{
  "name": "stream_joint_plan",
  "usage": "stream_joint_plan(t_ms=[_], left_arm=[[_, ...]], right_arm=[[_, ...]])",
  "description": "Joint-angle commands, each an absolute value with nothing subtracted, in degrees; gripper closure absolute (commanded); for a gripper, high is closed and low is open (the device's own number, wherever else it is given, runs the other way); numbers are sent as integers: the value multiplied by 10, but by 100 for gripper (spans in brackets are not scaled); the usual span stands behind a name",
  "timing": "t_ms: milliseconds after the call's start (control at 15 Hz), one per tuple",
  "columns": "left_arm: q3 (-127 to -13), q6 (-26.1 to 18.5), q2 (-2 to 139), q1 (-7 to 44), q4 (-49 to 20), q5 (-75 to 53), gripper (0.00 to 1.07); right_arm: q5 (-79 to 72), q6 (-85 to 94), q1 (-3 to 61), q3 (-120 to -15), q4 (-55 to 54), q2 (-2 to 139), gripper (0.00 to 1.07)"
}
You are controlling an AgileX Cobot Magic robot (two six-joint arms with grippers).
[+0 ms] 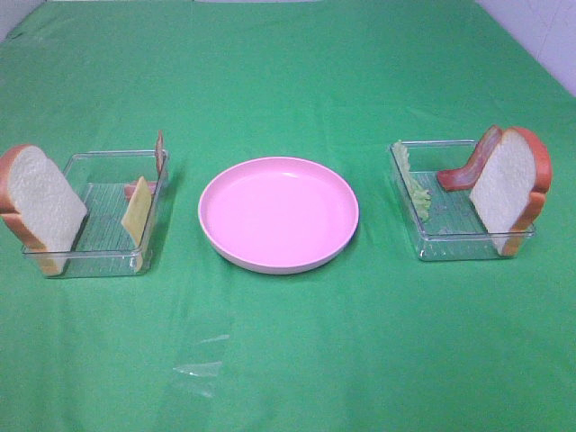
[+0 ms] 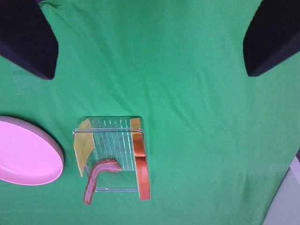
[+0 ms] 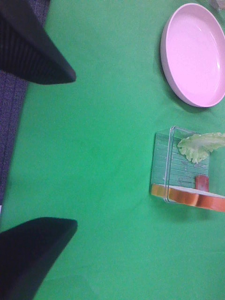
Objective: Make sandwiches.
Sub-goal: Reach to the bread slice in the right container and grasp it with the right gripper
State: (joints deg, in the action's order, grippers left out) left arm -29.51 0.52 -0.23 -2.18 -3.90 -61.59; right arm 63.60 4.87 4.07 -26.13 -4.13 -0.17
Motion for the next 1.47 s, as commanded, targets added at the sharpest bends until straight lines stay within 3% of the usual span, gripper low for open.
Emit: stream_joint_plan(t_ms=[67, 1467], left_arm=[[-295, 5, -11, -21, -39, -615, 4], [-295, 5, -11, -21, -39, -615, 4]], right_arm=[[634, 47, 38, -260, -38, -19, 31], [634, 47, 38, -260, -34, -15, 31]])
